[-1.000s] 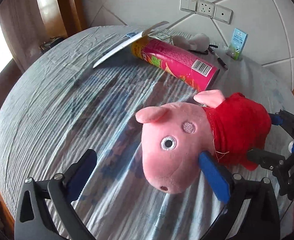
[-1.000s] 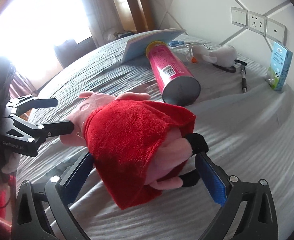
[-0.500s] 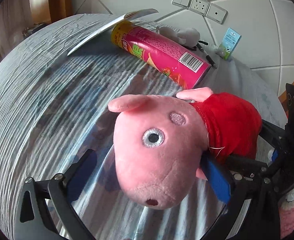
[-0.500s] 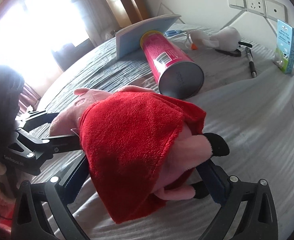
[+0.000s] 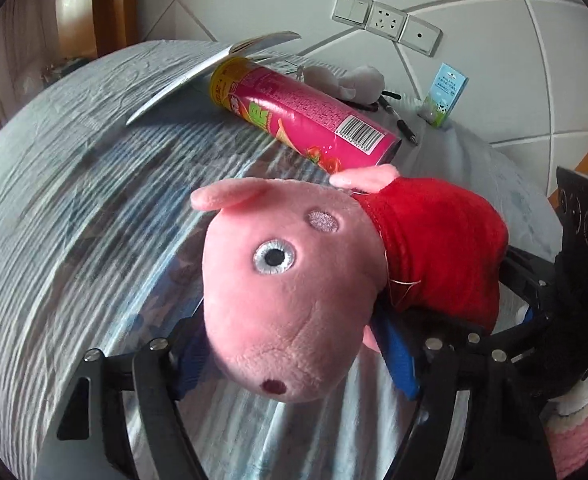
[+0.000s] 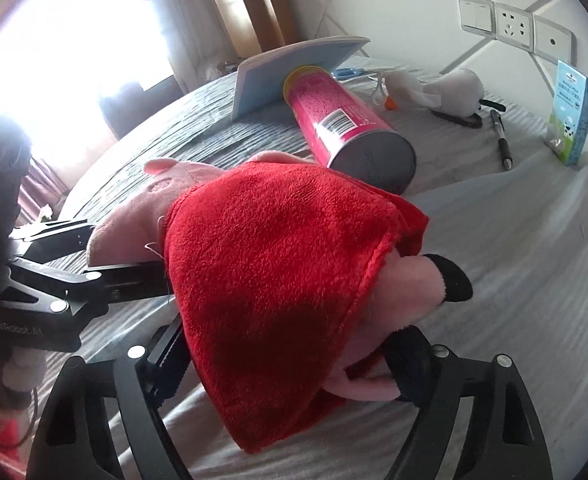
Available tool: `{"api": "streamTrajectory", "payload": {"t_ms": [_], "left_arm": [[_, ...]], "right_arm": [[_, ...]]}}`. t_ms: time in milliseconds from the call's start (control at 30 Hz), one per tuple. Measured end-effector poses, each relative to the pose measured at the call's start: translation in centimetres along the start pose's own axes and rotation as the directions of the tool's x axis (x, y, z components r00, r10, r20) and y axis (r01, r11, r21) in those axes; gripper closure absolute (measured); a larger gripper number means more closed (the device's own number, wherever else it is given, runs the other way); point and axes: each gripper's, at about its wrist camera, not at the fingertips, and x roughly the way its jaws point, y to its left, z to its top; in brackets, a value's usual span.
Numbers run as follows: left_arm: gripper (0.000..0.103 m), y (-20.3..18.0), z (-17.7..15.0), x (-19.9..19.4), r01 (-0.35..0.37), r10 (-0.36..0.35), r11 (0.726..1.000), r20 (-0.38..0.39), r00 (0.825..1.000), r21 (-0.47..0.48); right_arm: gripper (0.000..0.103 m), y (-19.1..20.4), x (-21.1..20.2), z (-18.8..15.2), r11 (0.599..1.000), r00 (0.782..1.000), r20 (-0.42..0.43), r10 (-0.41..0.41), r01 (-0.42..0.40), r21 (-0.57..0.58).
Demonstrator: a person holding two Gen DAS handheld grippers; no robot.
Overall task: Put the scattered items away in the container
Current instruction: 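Close the right gripper on the Peppa Pig plush's red dress, then lift the plush with the right gripper and carry it to the blue bin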
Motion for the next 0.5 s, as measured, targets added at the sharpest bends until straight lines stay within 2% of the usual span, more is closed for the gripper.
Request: {"api": "streamTrajectory", "payload": {"t_ms": [67,133,167,233,500], "left_arm": [[0.024,0.4,-0.1,0.5,0.011,-0.011,1.000,-0.003,1.000,-0.018],[0.023,0.7,-0.1,0.6,0.022,-0.022,0.999,0.006,1.000,-0.034],[0.030,0.6,-0.2,0.5,0.024,-0.024,0.999,0.013,1.000,-0.031],[0.034,0.3,-0.1,-0.1,0.015,-0.015,1.000,0.018,1.000,-0.022],[0.034,-1.0,-0.1,-6.5,-0.005,0.006,1.000,0.076,0.997,-0.011]], "right_arm": [[0.018,-0.4,0.4,-0.2,1.000,1.000,0.001,0.013,-0.013,0.012],[0.017,-0.6,0.5,-0.2,1.000,1.000,0.016,0.018,-0.018,0.019],[0.016,-0.4,0.5,-0.2,1.000,1.000,0.019,0.012,-0.013,0.016],[0.019,0.0,0.4,0.0,1.000,1.000,0.024,0.000,0.000,0.009],[0.020,3.1,-5.0,0.9,1.000,0.997,0.080,-0.014,0.016,-0.024]]}}
